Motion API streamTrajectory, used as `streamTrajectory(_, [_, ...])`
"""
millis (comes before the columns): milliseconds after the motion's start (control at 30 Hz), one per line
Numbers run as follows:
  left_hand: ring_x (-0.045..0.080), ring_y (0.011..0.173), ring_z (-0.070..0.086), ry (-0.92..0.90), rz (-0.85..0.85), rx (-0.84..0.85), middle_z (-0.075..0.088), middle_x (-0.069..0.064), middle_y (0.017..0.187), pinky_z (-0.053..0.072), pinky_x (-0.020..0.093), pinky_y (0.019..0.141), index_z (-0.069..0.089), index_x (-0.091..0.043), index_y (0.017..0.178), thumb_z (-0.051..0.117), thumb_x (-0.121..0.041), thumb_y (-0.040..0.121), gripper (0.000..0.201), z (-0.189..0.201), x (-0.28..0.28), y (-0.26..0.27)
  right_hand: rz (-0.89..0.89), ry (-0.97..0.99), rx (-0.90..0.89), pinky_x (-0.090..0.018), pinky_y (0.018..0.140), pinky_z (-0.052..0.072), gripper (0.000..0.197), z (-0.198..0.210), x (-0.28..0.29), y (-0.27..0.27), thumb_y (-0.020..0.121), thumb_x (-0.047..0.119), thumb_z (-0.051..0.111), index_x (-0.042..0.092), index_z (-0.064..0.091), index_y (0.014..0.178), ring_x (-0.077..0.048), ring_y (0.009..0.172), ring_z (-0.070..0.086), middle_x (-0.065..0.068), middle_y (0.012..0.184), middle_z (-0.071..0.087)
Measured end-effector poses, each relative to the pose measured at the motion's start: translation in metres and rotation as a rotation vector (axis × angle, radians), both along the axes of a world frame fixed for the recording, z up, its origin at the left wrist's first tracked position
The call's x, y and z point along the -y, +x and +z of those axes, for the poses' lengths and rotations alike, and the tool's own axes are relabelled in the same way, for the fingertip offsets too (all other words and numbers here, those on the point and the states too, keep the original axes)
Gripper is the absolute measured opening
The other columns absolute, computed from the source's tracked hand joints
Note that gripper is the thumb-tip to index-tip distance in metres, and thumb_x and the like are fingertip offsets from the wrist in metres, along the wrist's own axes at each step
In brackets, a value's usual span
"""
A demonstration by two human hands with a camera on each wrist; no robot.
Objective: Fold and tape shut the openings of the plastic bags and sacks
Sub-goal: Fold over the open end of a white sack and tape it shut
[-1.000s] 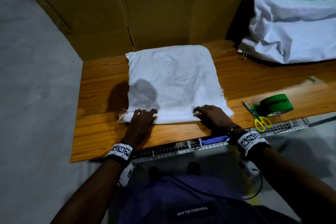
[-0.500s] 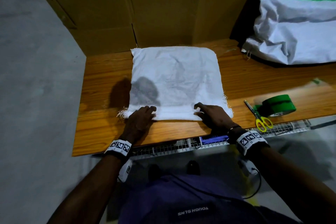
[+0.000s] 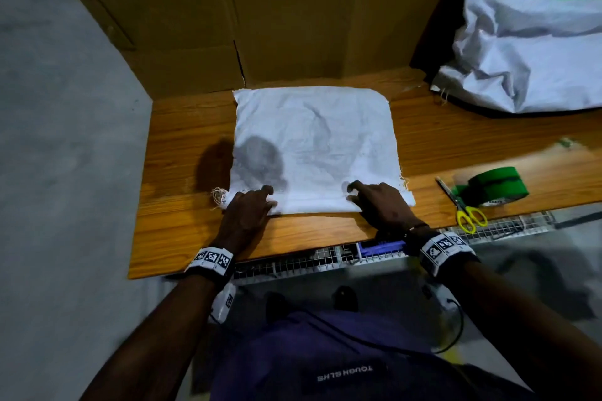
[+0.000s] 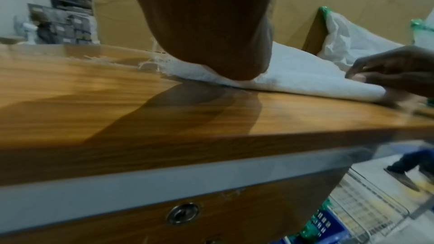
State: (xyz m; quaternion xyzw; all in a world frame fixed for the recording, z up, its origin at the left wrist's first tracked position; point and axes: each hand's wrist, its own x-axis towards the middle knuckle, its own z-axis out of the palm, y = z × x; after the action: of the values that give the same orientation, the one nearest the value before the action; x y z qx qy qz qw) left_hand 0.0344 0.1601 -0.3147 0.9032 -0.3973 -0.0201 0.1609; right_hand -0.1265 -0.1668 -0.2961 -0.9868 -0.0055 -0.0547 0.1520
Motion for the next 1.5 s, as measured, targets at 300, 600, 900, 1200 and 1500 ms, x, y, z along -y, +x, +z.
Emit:
streamTrajectory(300, [0.025,0.111,0.053,-0.012,-0.066,0.048,0.058,0.007,0.120,0.043,0.045,0.095,0.070,-0.019,0.108,0.066,-0.051,0.094,0.035,0.011,-0.013,0.003,0.061,-0.076,0.053,-0.039,0.081,0.040,0.034,-0.007,0.008,-0.013,0.103,0.051,0.058,0.021,0.068,0.114,-0.021,0.104,0.052,0.000,0.118,0.060])
streamTrajectory(600, [0.032,0.102,0.062,0.017,-0.014,0.112,0.068,0.007,0.107,0.044,0.046,0.089,0.065,-0.020,0.110,0.060,-0.034,0.101,0.018,0.018,-0.007,0.013,-0.073,-0.064,0.021,-0.044,0.076,0.047,0.026,0.000,-0.001,0.008,0.100,0.037,0.053,0.019,0.068,0.110,-0.034,0.086,0.067,-0.007,0.092,0.073])
streamTrajectory(900, [0.036,0.107,0.065,-0.035,-0.144,0.066,0.068,0.014,0.121,0.053,0.046,0.085,0.072,-0.011,0.113,0.069,0.009,0.067,0.050,0.011,0.026,0.005,0.064,0.032,0.057,-0.042,0.108,0.040,0.043,-0.005,-0.041,0.018,0.109,0.031,0.049,0.019,0.055,0.149,-0.028,0.142,0.046,-0.005,0.156,0.050])
streamTrajectory(1200, [0.016,0.162,0.002,0.120,-0.327,0.020,0.005,-0.005,0.175,0.004,0.043,0.129,0.014,-0.026,0.167,0.036,-0.056,0.107,0.071,-0.001,-0.011,0.014,0.157,-0.132,-0.144,-0.047,0.131,0.010,0.078,-0.018,-0.042,0.007,0.110,0.062,0.029,0.019,0.001,0.169,-0.014,0.162,-0.003,0.003,0.176,0.001])
streamTrajectory(1500, [0.015,0.161,0.006,0.088,-0.158,-0.017,0.018,-0.002,0.173,0.018,0.055,0.127,0.033,-0.025,0.163,0.039,-0.059,0.104,0.068,-0.008,-0.012,0.017,-0.038,-0.073,-0.214,-0.050,0.130,0.014,0.080,-0.011,-0.006,-0.027,0.107,0.066,0.019,0.016,0.004,0.168,-0.017,0.162,-0.003,-0.002,0.176,0.002])
